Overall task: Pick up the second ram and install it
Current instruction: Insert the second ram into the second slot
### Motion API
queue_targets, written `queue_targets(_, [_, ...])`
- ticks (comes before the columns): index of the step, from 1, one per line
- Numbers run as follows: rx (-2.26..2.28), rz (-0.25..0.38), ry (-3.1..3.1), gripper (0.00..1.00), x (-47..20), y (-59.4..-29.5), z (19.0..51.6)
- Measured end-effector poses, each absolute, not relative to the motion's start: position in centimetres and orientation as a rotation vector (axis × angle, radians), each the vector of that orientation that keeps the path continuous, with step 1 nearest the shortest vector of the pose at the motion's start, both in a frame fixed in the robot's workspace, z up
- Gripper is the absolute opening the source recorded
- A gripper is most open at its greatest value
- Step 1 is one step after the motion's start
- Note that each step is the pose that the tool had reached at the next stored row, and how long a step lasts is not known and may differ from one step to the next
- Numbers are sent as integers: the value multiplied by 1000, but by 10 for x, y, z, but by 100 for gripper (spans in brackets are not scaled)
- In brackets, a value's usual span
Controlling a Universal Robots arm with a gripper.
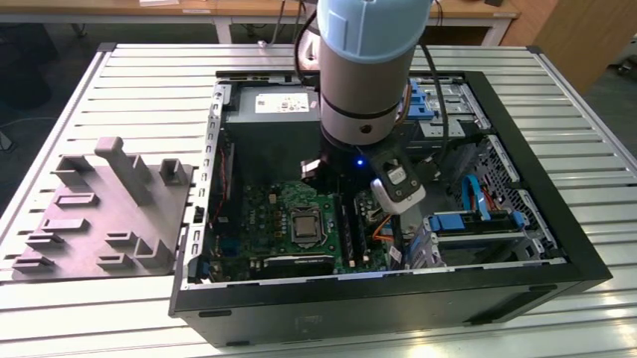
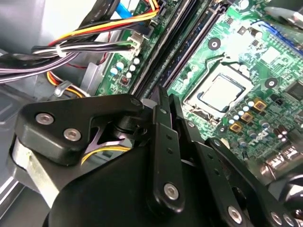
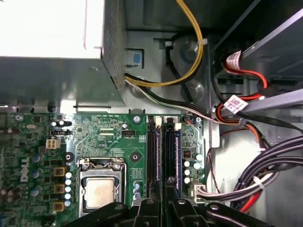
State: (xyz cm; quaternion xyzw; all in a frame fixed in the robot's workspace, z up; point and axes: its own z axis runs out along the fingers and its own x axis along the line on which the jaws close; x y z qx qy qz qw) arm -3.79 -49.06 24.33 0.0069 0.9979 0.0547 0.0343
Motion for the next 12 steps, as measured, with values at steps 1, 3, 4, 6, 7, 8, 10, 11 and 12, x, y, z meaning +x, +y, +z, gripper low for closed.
queue_targets(1, [21,168,3068,19,-38,-491,245])
queue_targets(3, [21,168,3068,19,-38,-490,245])
queue_targets(4, [21,168,3068,19,-38,-490,245])
queue_targets(6, [21,168,3068,19,-38,-490,245])
queue_targets(7, [21,168,3068,19,-38,-490,245])
queue_targets(8, [21,168,3068,19,-38,-490,245])
queue_targets(10, [21,168,3068,17,-38,-490,245])
queue_targets(11, [21,168,3068,11,-38,-490,245])
queue_targets(12, [21,168,3068,10,-38,-490,245])
